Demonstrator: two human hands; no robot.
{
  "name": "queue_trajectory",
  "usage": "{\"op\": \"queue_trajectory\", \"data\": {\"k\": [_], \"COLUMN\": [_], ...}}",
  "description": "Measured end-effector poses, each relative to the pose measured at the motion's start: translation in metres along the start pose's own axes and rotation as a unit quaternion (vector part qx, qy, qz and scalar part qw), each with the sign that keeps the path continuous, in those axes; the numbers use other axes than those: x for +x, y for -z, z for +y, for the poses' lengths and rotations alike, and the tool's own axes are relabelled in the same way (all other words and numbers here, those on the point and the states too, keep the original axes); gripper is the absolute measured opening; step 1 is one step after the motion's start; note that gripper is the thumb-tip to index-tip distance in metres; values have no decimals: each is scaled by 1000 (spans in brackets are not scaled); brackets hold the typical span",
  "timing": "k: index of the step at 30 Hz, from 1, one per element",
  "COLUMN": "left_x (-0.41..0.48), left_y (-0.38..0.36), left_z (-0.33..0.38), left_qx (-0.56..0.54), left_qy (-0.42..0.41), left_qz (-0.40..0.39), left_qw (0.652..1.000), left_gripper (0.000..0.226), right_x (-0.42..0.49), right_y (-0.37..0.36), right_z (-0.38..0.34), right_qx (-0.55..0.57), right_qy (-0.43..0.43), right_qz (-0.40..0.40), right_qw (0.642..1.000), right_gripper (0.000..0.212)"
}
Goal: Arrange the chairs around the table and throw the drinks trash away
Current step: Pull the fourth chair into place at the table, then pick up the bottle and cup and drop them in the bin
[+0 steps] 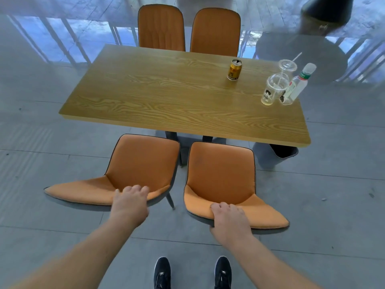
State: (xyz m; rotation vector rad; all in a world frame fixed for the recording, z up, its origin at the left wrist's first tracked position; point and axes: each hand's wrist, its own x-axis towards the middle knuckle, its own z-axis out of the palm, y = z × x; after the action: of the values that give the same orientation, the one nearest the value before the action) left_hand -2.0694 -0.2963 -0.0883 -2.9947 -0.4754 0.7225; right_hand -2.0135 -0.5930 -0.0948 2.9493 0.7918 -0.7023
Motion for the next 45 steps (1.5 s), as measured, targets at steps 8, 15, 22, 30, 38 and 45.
{"op": "queue_trajectory", "data": {"k": [8, 15, 22, 30, 38, 45], "left_x": [9, 14, 11, 22, 23, -14], "left_y": [-26, -17, -23, 0, 106, 199], "left_z": [-65, -48, -29, 2, 104, 246], "left_qx": [19, 4, 2, -182, -200, -176], "left_qy": [-137, -229, -234, -105, -160, -303], "left_qz": [65, 84, 68, -57, 52, 149], "left_qw": [988, 970, 970, 976, 965, 925], "left_gripper": [11, 16, 16, 69, 81, 77], "right_x": [7, 8, 5, 2, -54, -133], "right_y": [-7, -5, -5, 17, 104, 167], "right_z": [-9, -21, -19, -26, 46, 173], "right_qx": [4, 10, 24, 232, 231, 162], "right_qy": [-12, 93, 109, -46, -193, -215], "right_qz": [8, -31, -28, -34, 198, 285], "right_qw": [1000, 995, 993, 971, 933, 920], "right_gripper": [22, 6, 9, 74, 53, 68]}}
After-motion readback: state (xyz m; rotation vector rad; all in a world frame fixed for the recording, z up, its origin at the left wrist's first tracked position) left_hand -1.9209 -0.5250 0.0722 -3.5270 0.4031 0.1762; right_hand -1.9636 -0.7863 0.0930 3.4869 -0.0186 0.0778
